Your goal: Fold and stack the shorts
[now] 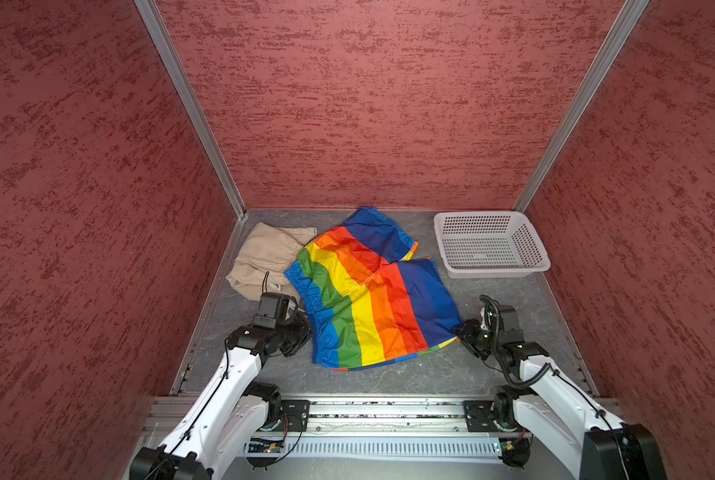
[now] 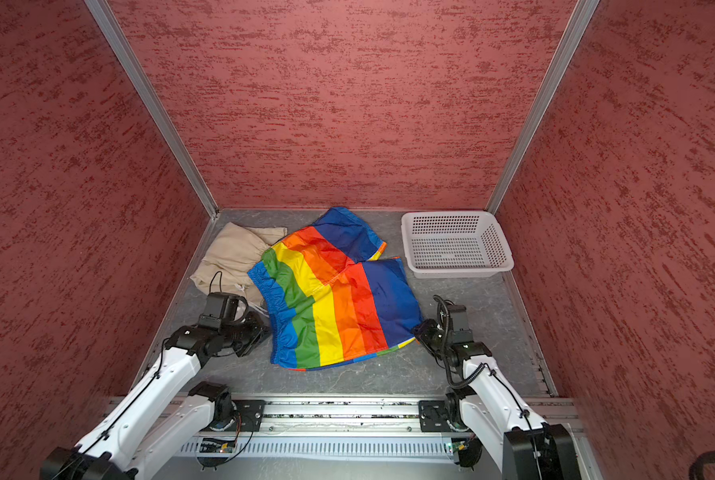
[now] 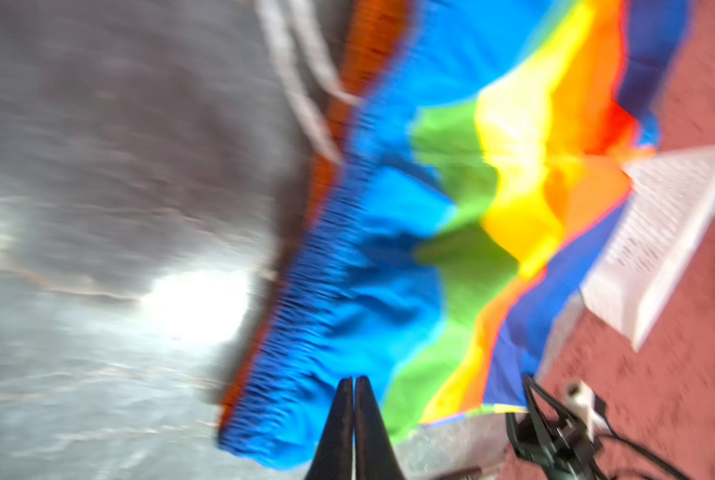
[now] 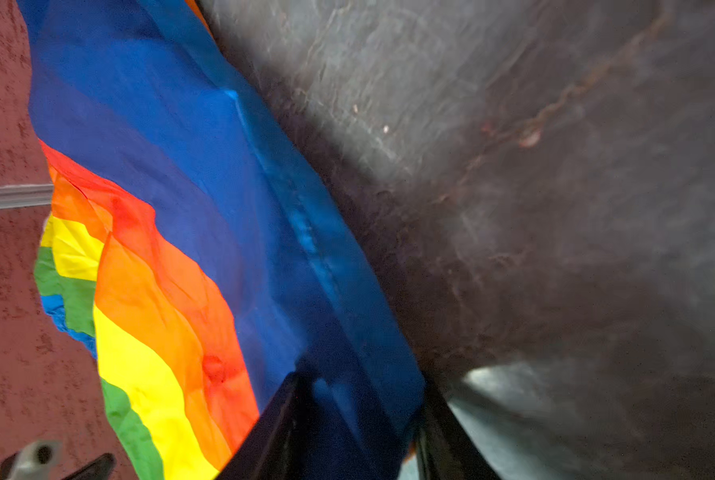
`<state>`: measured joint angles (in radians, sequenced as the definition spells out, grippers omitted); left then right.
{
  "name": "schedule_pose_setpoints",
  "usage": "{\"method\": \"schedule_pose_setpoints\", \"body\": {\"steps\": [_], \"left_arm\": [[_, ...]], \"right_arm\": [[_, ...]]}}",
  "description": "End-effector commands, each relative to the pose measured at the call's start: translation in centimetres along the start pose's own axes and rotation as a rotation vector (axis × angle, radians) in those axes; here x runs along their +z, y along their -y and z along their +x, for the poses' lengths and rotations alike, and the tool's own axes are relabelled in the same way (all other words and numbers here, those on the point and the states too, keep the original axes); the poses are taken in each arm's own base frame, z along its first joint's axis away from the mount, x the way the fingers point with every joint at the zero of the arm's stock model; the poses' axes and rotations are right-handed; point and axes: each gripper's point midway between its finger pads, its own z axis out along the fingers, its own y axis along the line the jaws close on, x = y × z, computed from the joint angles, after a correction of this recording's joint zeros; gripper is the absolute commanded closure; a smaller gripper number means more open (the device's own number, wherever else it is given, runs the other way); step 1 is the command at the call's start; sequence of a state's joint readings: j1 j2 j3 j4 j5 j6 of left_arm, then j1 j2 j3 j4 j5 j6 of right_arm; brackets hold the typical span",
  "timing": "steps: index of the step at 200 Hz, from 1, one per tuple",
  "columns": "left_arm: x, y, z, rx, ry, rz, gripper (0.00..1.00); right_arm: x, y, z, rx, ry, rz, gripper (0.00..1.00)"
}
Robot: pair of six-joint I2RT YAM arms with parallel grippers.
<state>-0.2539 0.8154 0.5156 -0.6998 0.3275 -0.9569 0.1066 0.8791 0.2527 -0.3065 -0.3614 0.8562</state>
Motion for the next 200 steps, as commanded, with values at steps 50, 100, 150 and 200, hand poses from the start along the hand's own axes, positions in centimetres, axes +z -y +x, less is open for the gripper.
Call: {"method": "schedule_pose_setpoints", "body": {"steps": [50,100,150,200], "left_arm": [[6.6,-1.8,3.6,-0.001,-0.121,-0.139,0.94],[6.9,-3.6,3.1,0.011,-0.092,-0.207,0.94],[6.9,-7.7,3.6,-0.024,-0.114,-0.322,0.95],[4.4,-10.4,2.2,-0.035,-0.069,-0.412,0.95]], "right_arm": [[-2.5,-2.8,-2.3,-0.177,0.007,0.073,0.78],[-3.8,-2.9,-2.5,-0.272,-0.013,0.142,1.0],[-4.9,-3.1,-1.1,-0.287,-0.074,0.187,0.55],[-7.0,-5.4,-3.5,-0.32,0.061,0.163,0.48]]}}
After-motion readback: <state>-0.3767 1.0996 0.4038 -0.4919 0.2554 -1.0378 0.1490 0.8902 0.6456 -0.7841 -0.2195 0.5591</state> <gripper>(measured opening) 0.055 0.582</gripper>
